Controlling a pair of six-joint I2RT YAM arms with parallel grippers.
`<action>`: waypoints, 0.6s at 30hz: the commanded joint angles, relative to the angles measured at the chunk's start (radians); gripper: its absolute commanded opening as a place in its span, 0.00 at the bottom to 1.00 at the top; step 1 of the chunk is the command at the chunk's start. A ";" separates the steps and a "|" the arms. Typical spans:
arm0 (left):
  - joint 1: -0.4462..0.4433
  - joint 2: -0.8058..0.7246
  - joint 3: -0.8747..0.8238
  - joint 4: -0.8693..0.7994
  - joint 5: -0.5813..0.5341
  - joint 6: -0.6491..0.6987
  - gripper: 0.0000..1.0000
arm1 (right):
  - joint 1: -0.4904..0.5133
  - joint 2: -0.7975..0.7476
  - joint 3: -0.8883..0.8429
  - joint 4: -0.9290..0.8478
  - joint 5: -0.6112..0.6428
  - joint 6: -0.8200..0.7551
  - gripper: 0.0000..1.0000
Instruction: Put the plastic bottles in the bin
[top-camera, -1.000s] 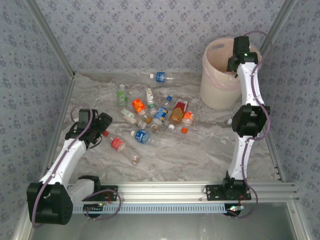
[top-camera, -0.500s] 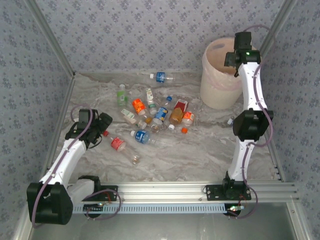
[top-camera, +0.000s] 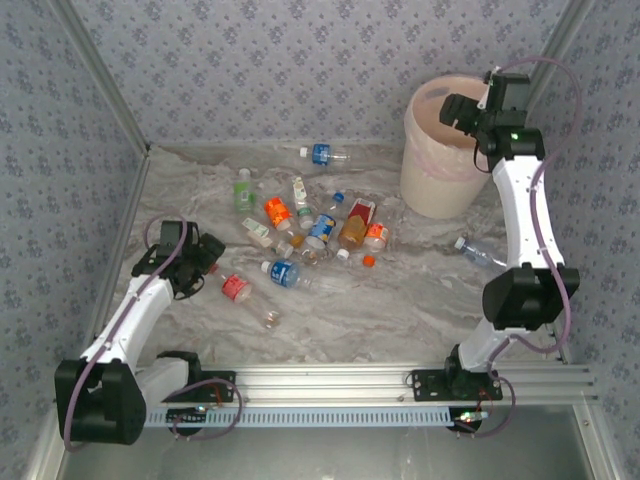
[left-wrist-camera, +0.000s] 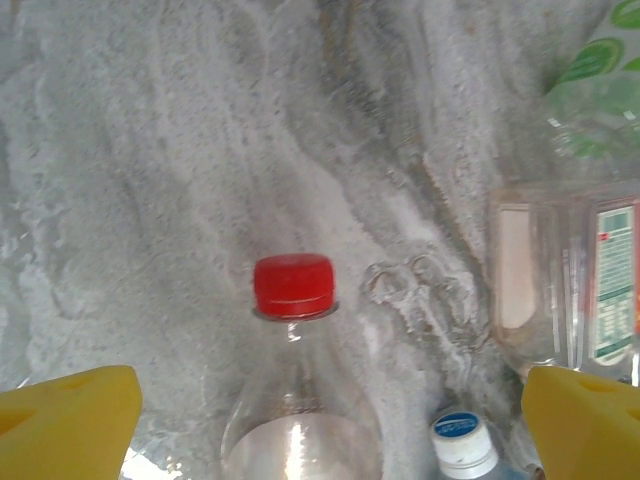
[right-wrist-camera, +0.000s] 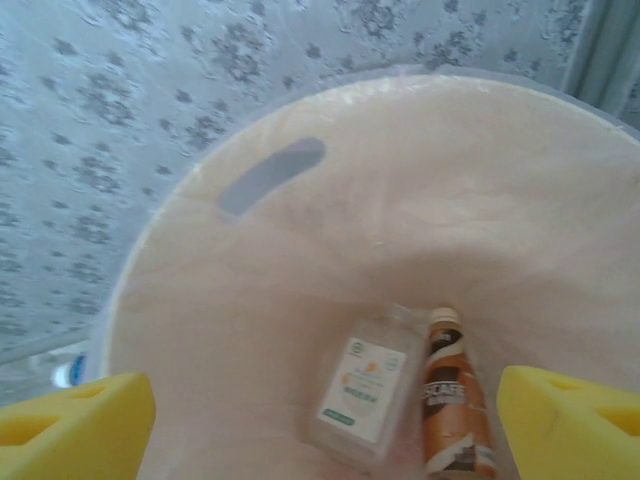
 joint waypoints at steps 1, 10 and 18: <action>-0.008 0.009 0.020 -0.055 -0.012 -0.024 0.98 | 0.002 -0.097 -0.089 0.123 -0.090 0.078 0.93; -0.006 0.058 0.036 -0.014 0.005 -0.015 0.98 | -0.077 -0.415 -0.490 0.268 -0.085 0.251 1.00; -0.003 0.109 0.057 0.006 0.024 0.007 0.98 | -0.226 -0.610 -0.760 0.242 -0.079 0.419 1.00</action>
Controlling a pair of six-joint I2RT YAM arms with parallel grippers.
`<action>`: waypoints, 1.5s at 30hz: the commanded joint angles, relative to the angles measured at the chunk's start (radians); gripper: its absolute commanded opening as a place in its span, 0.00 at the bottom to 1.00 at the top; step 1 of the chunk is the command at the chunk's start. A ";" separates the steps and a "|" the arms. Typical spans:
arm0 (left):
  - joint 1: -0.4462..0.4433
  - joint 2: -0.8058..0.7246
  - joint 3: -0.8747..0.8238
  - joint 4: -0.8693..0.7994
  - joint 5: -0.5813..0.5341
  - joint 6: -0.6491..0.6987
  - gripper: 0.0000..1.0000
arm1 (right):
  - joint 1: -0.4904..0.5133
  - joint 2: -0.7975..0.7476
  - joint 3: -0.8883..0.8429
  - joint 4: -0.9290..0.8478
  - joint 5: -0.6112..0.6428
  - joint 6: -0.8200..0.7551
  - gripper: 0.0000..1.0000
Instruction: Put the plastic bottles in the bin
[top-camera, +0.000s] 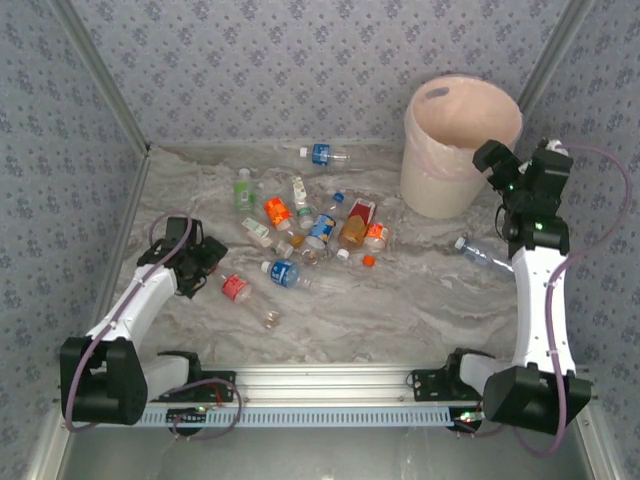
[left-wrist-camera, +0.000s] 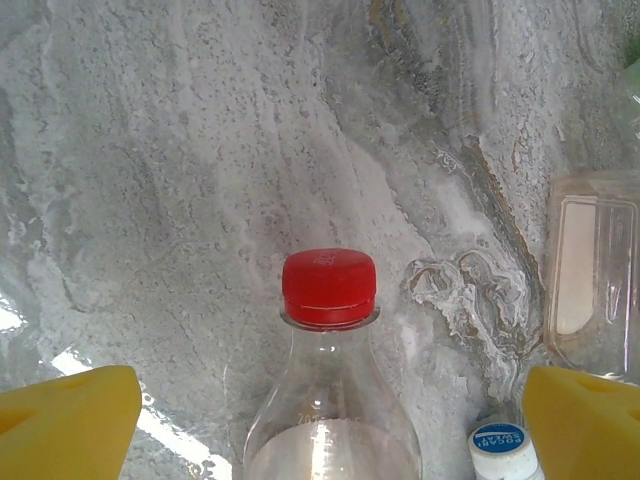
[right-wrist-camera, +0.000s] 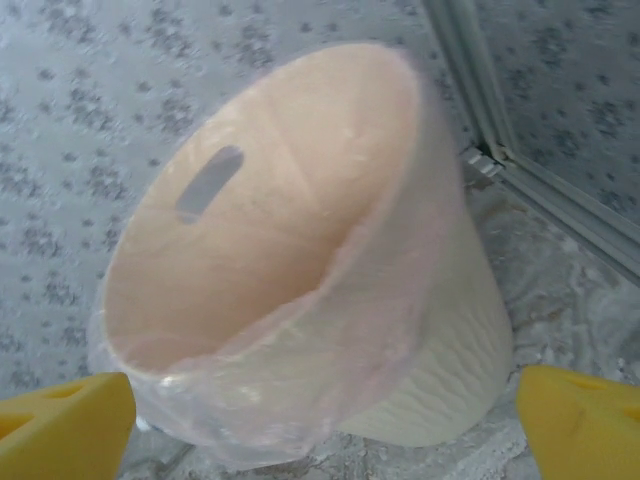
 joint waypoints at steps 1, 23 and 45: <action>-0.003 0.005 0.029 0.016 0.018 0.003 0.98 | -0.041 -0.065 -0.100 0.001 0.007 0.118 1.00; -0.001 0.057 0.043 0.064 0.071 -0.017 0.98 | -0.125 0.151 -0.267 -0.248 0.078 0.662 1.00; -0.001 0.069 0.034 0.067 0.071 -0.017 0.98 | -0.153 0.520 -0.168 -0.219 0.137 0.913 0.98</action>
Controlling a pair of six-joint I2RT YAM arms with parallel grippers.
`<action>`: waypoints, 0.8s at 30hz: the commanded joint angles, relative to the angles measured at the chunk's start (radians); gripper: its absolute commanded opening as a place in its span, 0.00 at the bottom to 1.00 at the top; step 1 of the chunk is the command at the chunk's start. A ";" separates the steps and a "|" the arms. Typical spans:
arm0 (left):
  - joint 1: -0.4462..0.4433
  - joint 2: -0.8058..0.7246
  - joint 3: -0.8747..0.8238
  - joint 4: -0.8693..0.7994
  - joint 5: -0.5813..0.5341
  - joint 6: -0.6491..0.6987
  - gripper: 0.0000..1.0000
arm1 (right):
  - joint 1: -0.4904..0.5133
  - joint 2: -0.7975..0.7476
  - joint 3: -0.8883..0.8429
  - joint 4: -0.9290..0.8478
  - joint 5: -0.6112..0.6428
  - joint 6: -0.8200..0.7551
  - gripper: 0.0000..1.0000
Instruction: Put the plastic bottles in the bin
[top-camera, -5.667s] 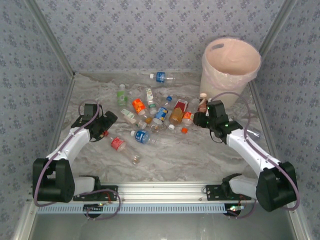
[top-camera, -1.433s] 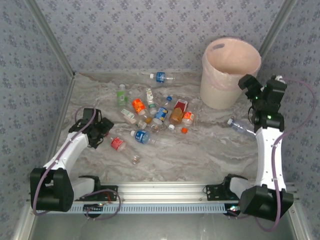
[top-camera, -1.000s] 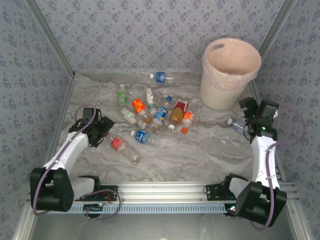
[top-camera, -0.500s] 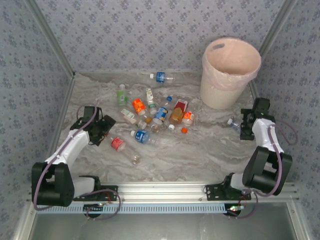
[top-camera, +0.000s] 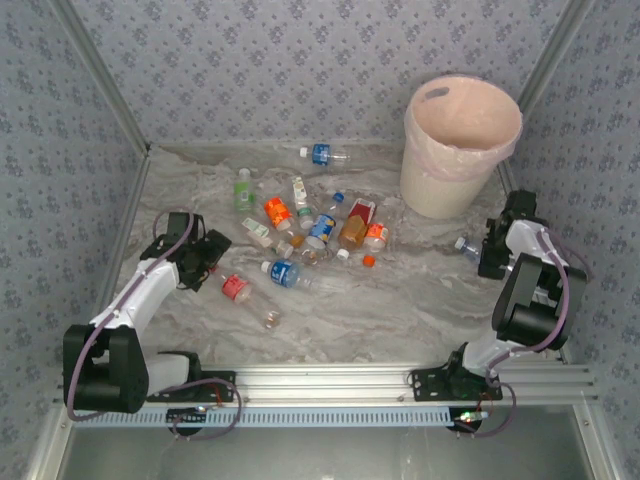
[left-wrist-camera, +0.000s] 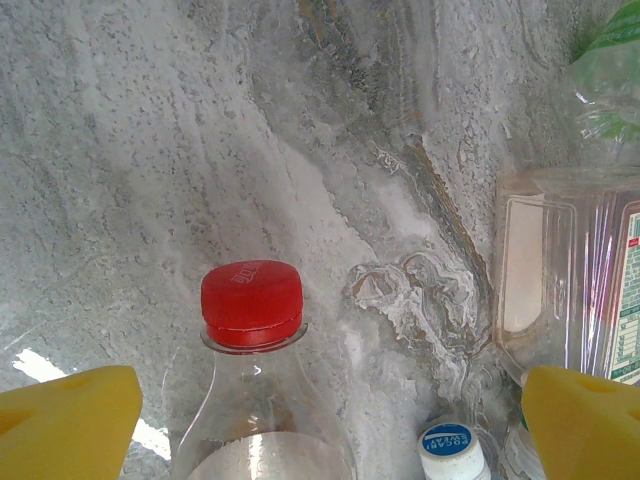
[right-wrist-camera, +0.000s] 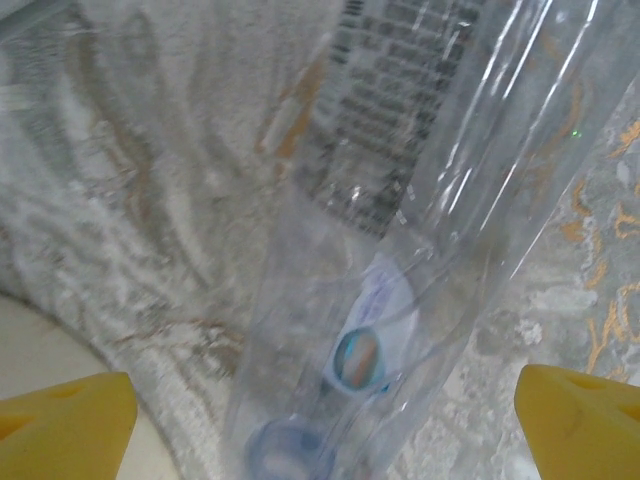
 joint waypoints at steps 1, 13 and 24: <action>-0.001 0.017 0.017 -0.002 0.013 -0.003 0.98 | -0.008 0.041 0.001 -0.003 0.040 0.051 0.97; -0.001 0.031 0.015 0.007 0.016 -0.005 0.98 | -0.007 0.048 -0.112 0.092 0.009 0.086 0.81; -0.001 0.020 -0.001 0.020 0.026 -0.013 0.98 | -0.004 -0.064 -0.149 0.075 0.069 0.069 0.57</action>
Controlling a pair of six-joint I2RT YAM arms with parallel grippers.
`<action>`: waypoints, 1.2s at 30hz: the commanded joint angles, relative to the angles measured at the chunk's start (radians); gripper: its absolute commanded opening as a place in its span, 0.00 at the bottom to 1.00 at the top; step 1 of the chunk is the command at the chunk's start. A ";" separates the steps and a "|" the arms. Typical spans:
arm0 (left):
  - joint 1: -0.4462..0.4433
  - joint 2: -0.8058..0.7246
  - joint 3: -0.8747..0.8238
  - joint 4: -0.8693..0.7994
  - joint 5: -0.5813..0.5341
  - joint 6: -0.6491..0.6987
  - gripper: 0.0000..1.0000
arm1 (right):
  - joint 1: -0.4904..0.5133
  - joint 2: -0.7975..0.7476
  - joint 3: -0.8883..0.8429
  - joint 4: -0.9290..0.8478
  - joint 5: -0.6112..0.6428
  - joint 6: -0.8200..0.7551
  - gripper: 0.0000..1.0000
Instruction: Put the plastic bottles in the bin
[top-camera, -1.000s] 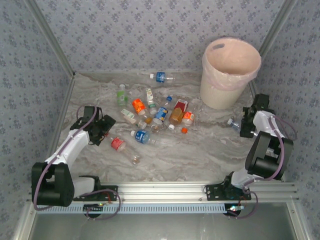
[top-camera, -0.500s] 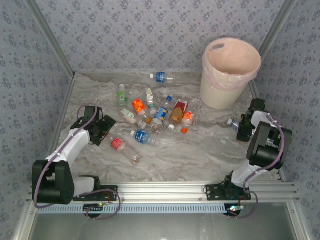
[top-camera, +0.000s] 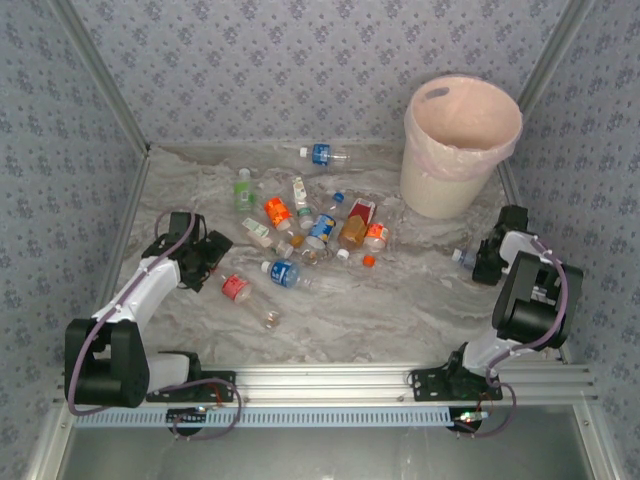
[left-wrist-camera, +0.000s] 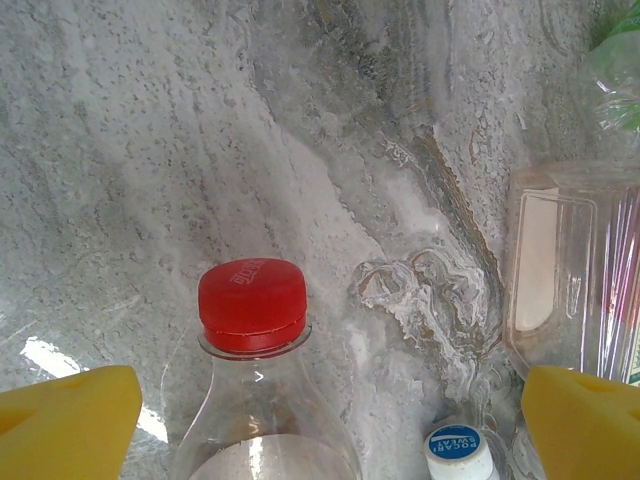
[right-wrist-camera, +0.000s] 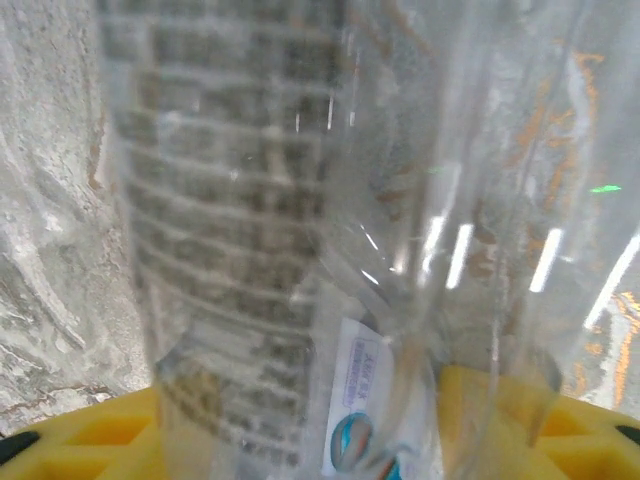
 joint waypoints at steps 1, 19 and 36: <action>-0.001 -0.009 -0.002 0.012 0.010 -0.012 0.98 | -0.002 -0.066 -0.011 -0.017 0.077 -0.018 0.56; -0.001 -0.013 -0.017 0.033 0.017 -0.014 0.98 | 0.264 -0.578 -0.230 0.471 0.407 -0.747 0.36; -0.001 -0.075 -0.044 0.082 0.014 -0.018 0.98 | 0.422 -0.798 -0.156 0.725 0.210 -1.244 0.33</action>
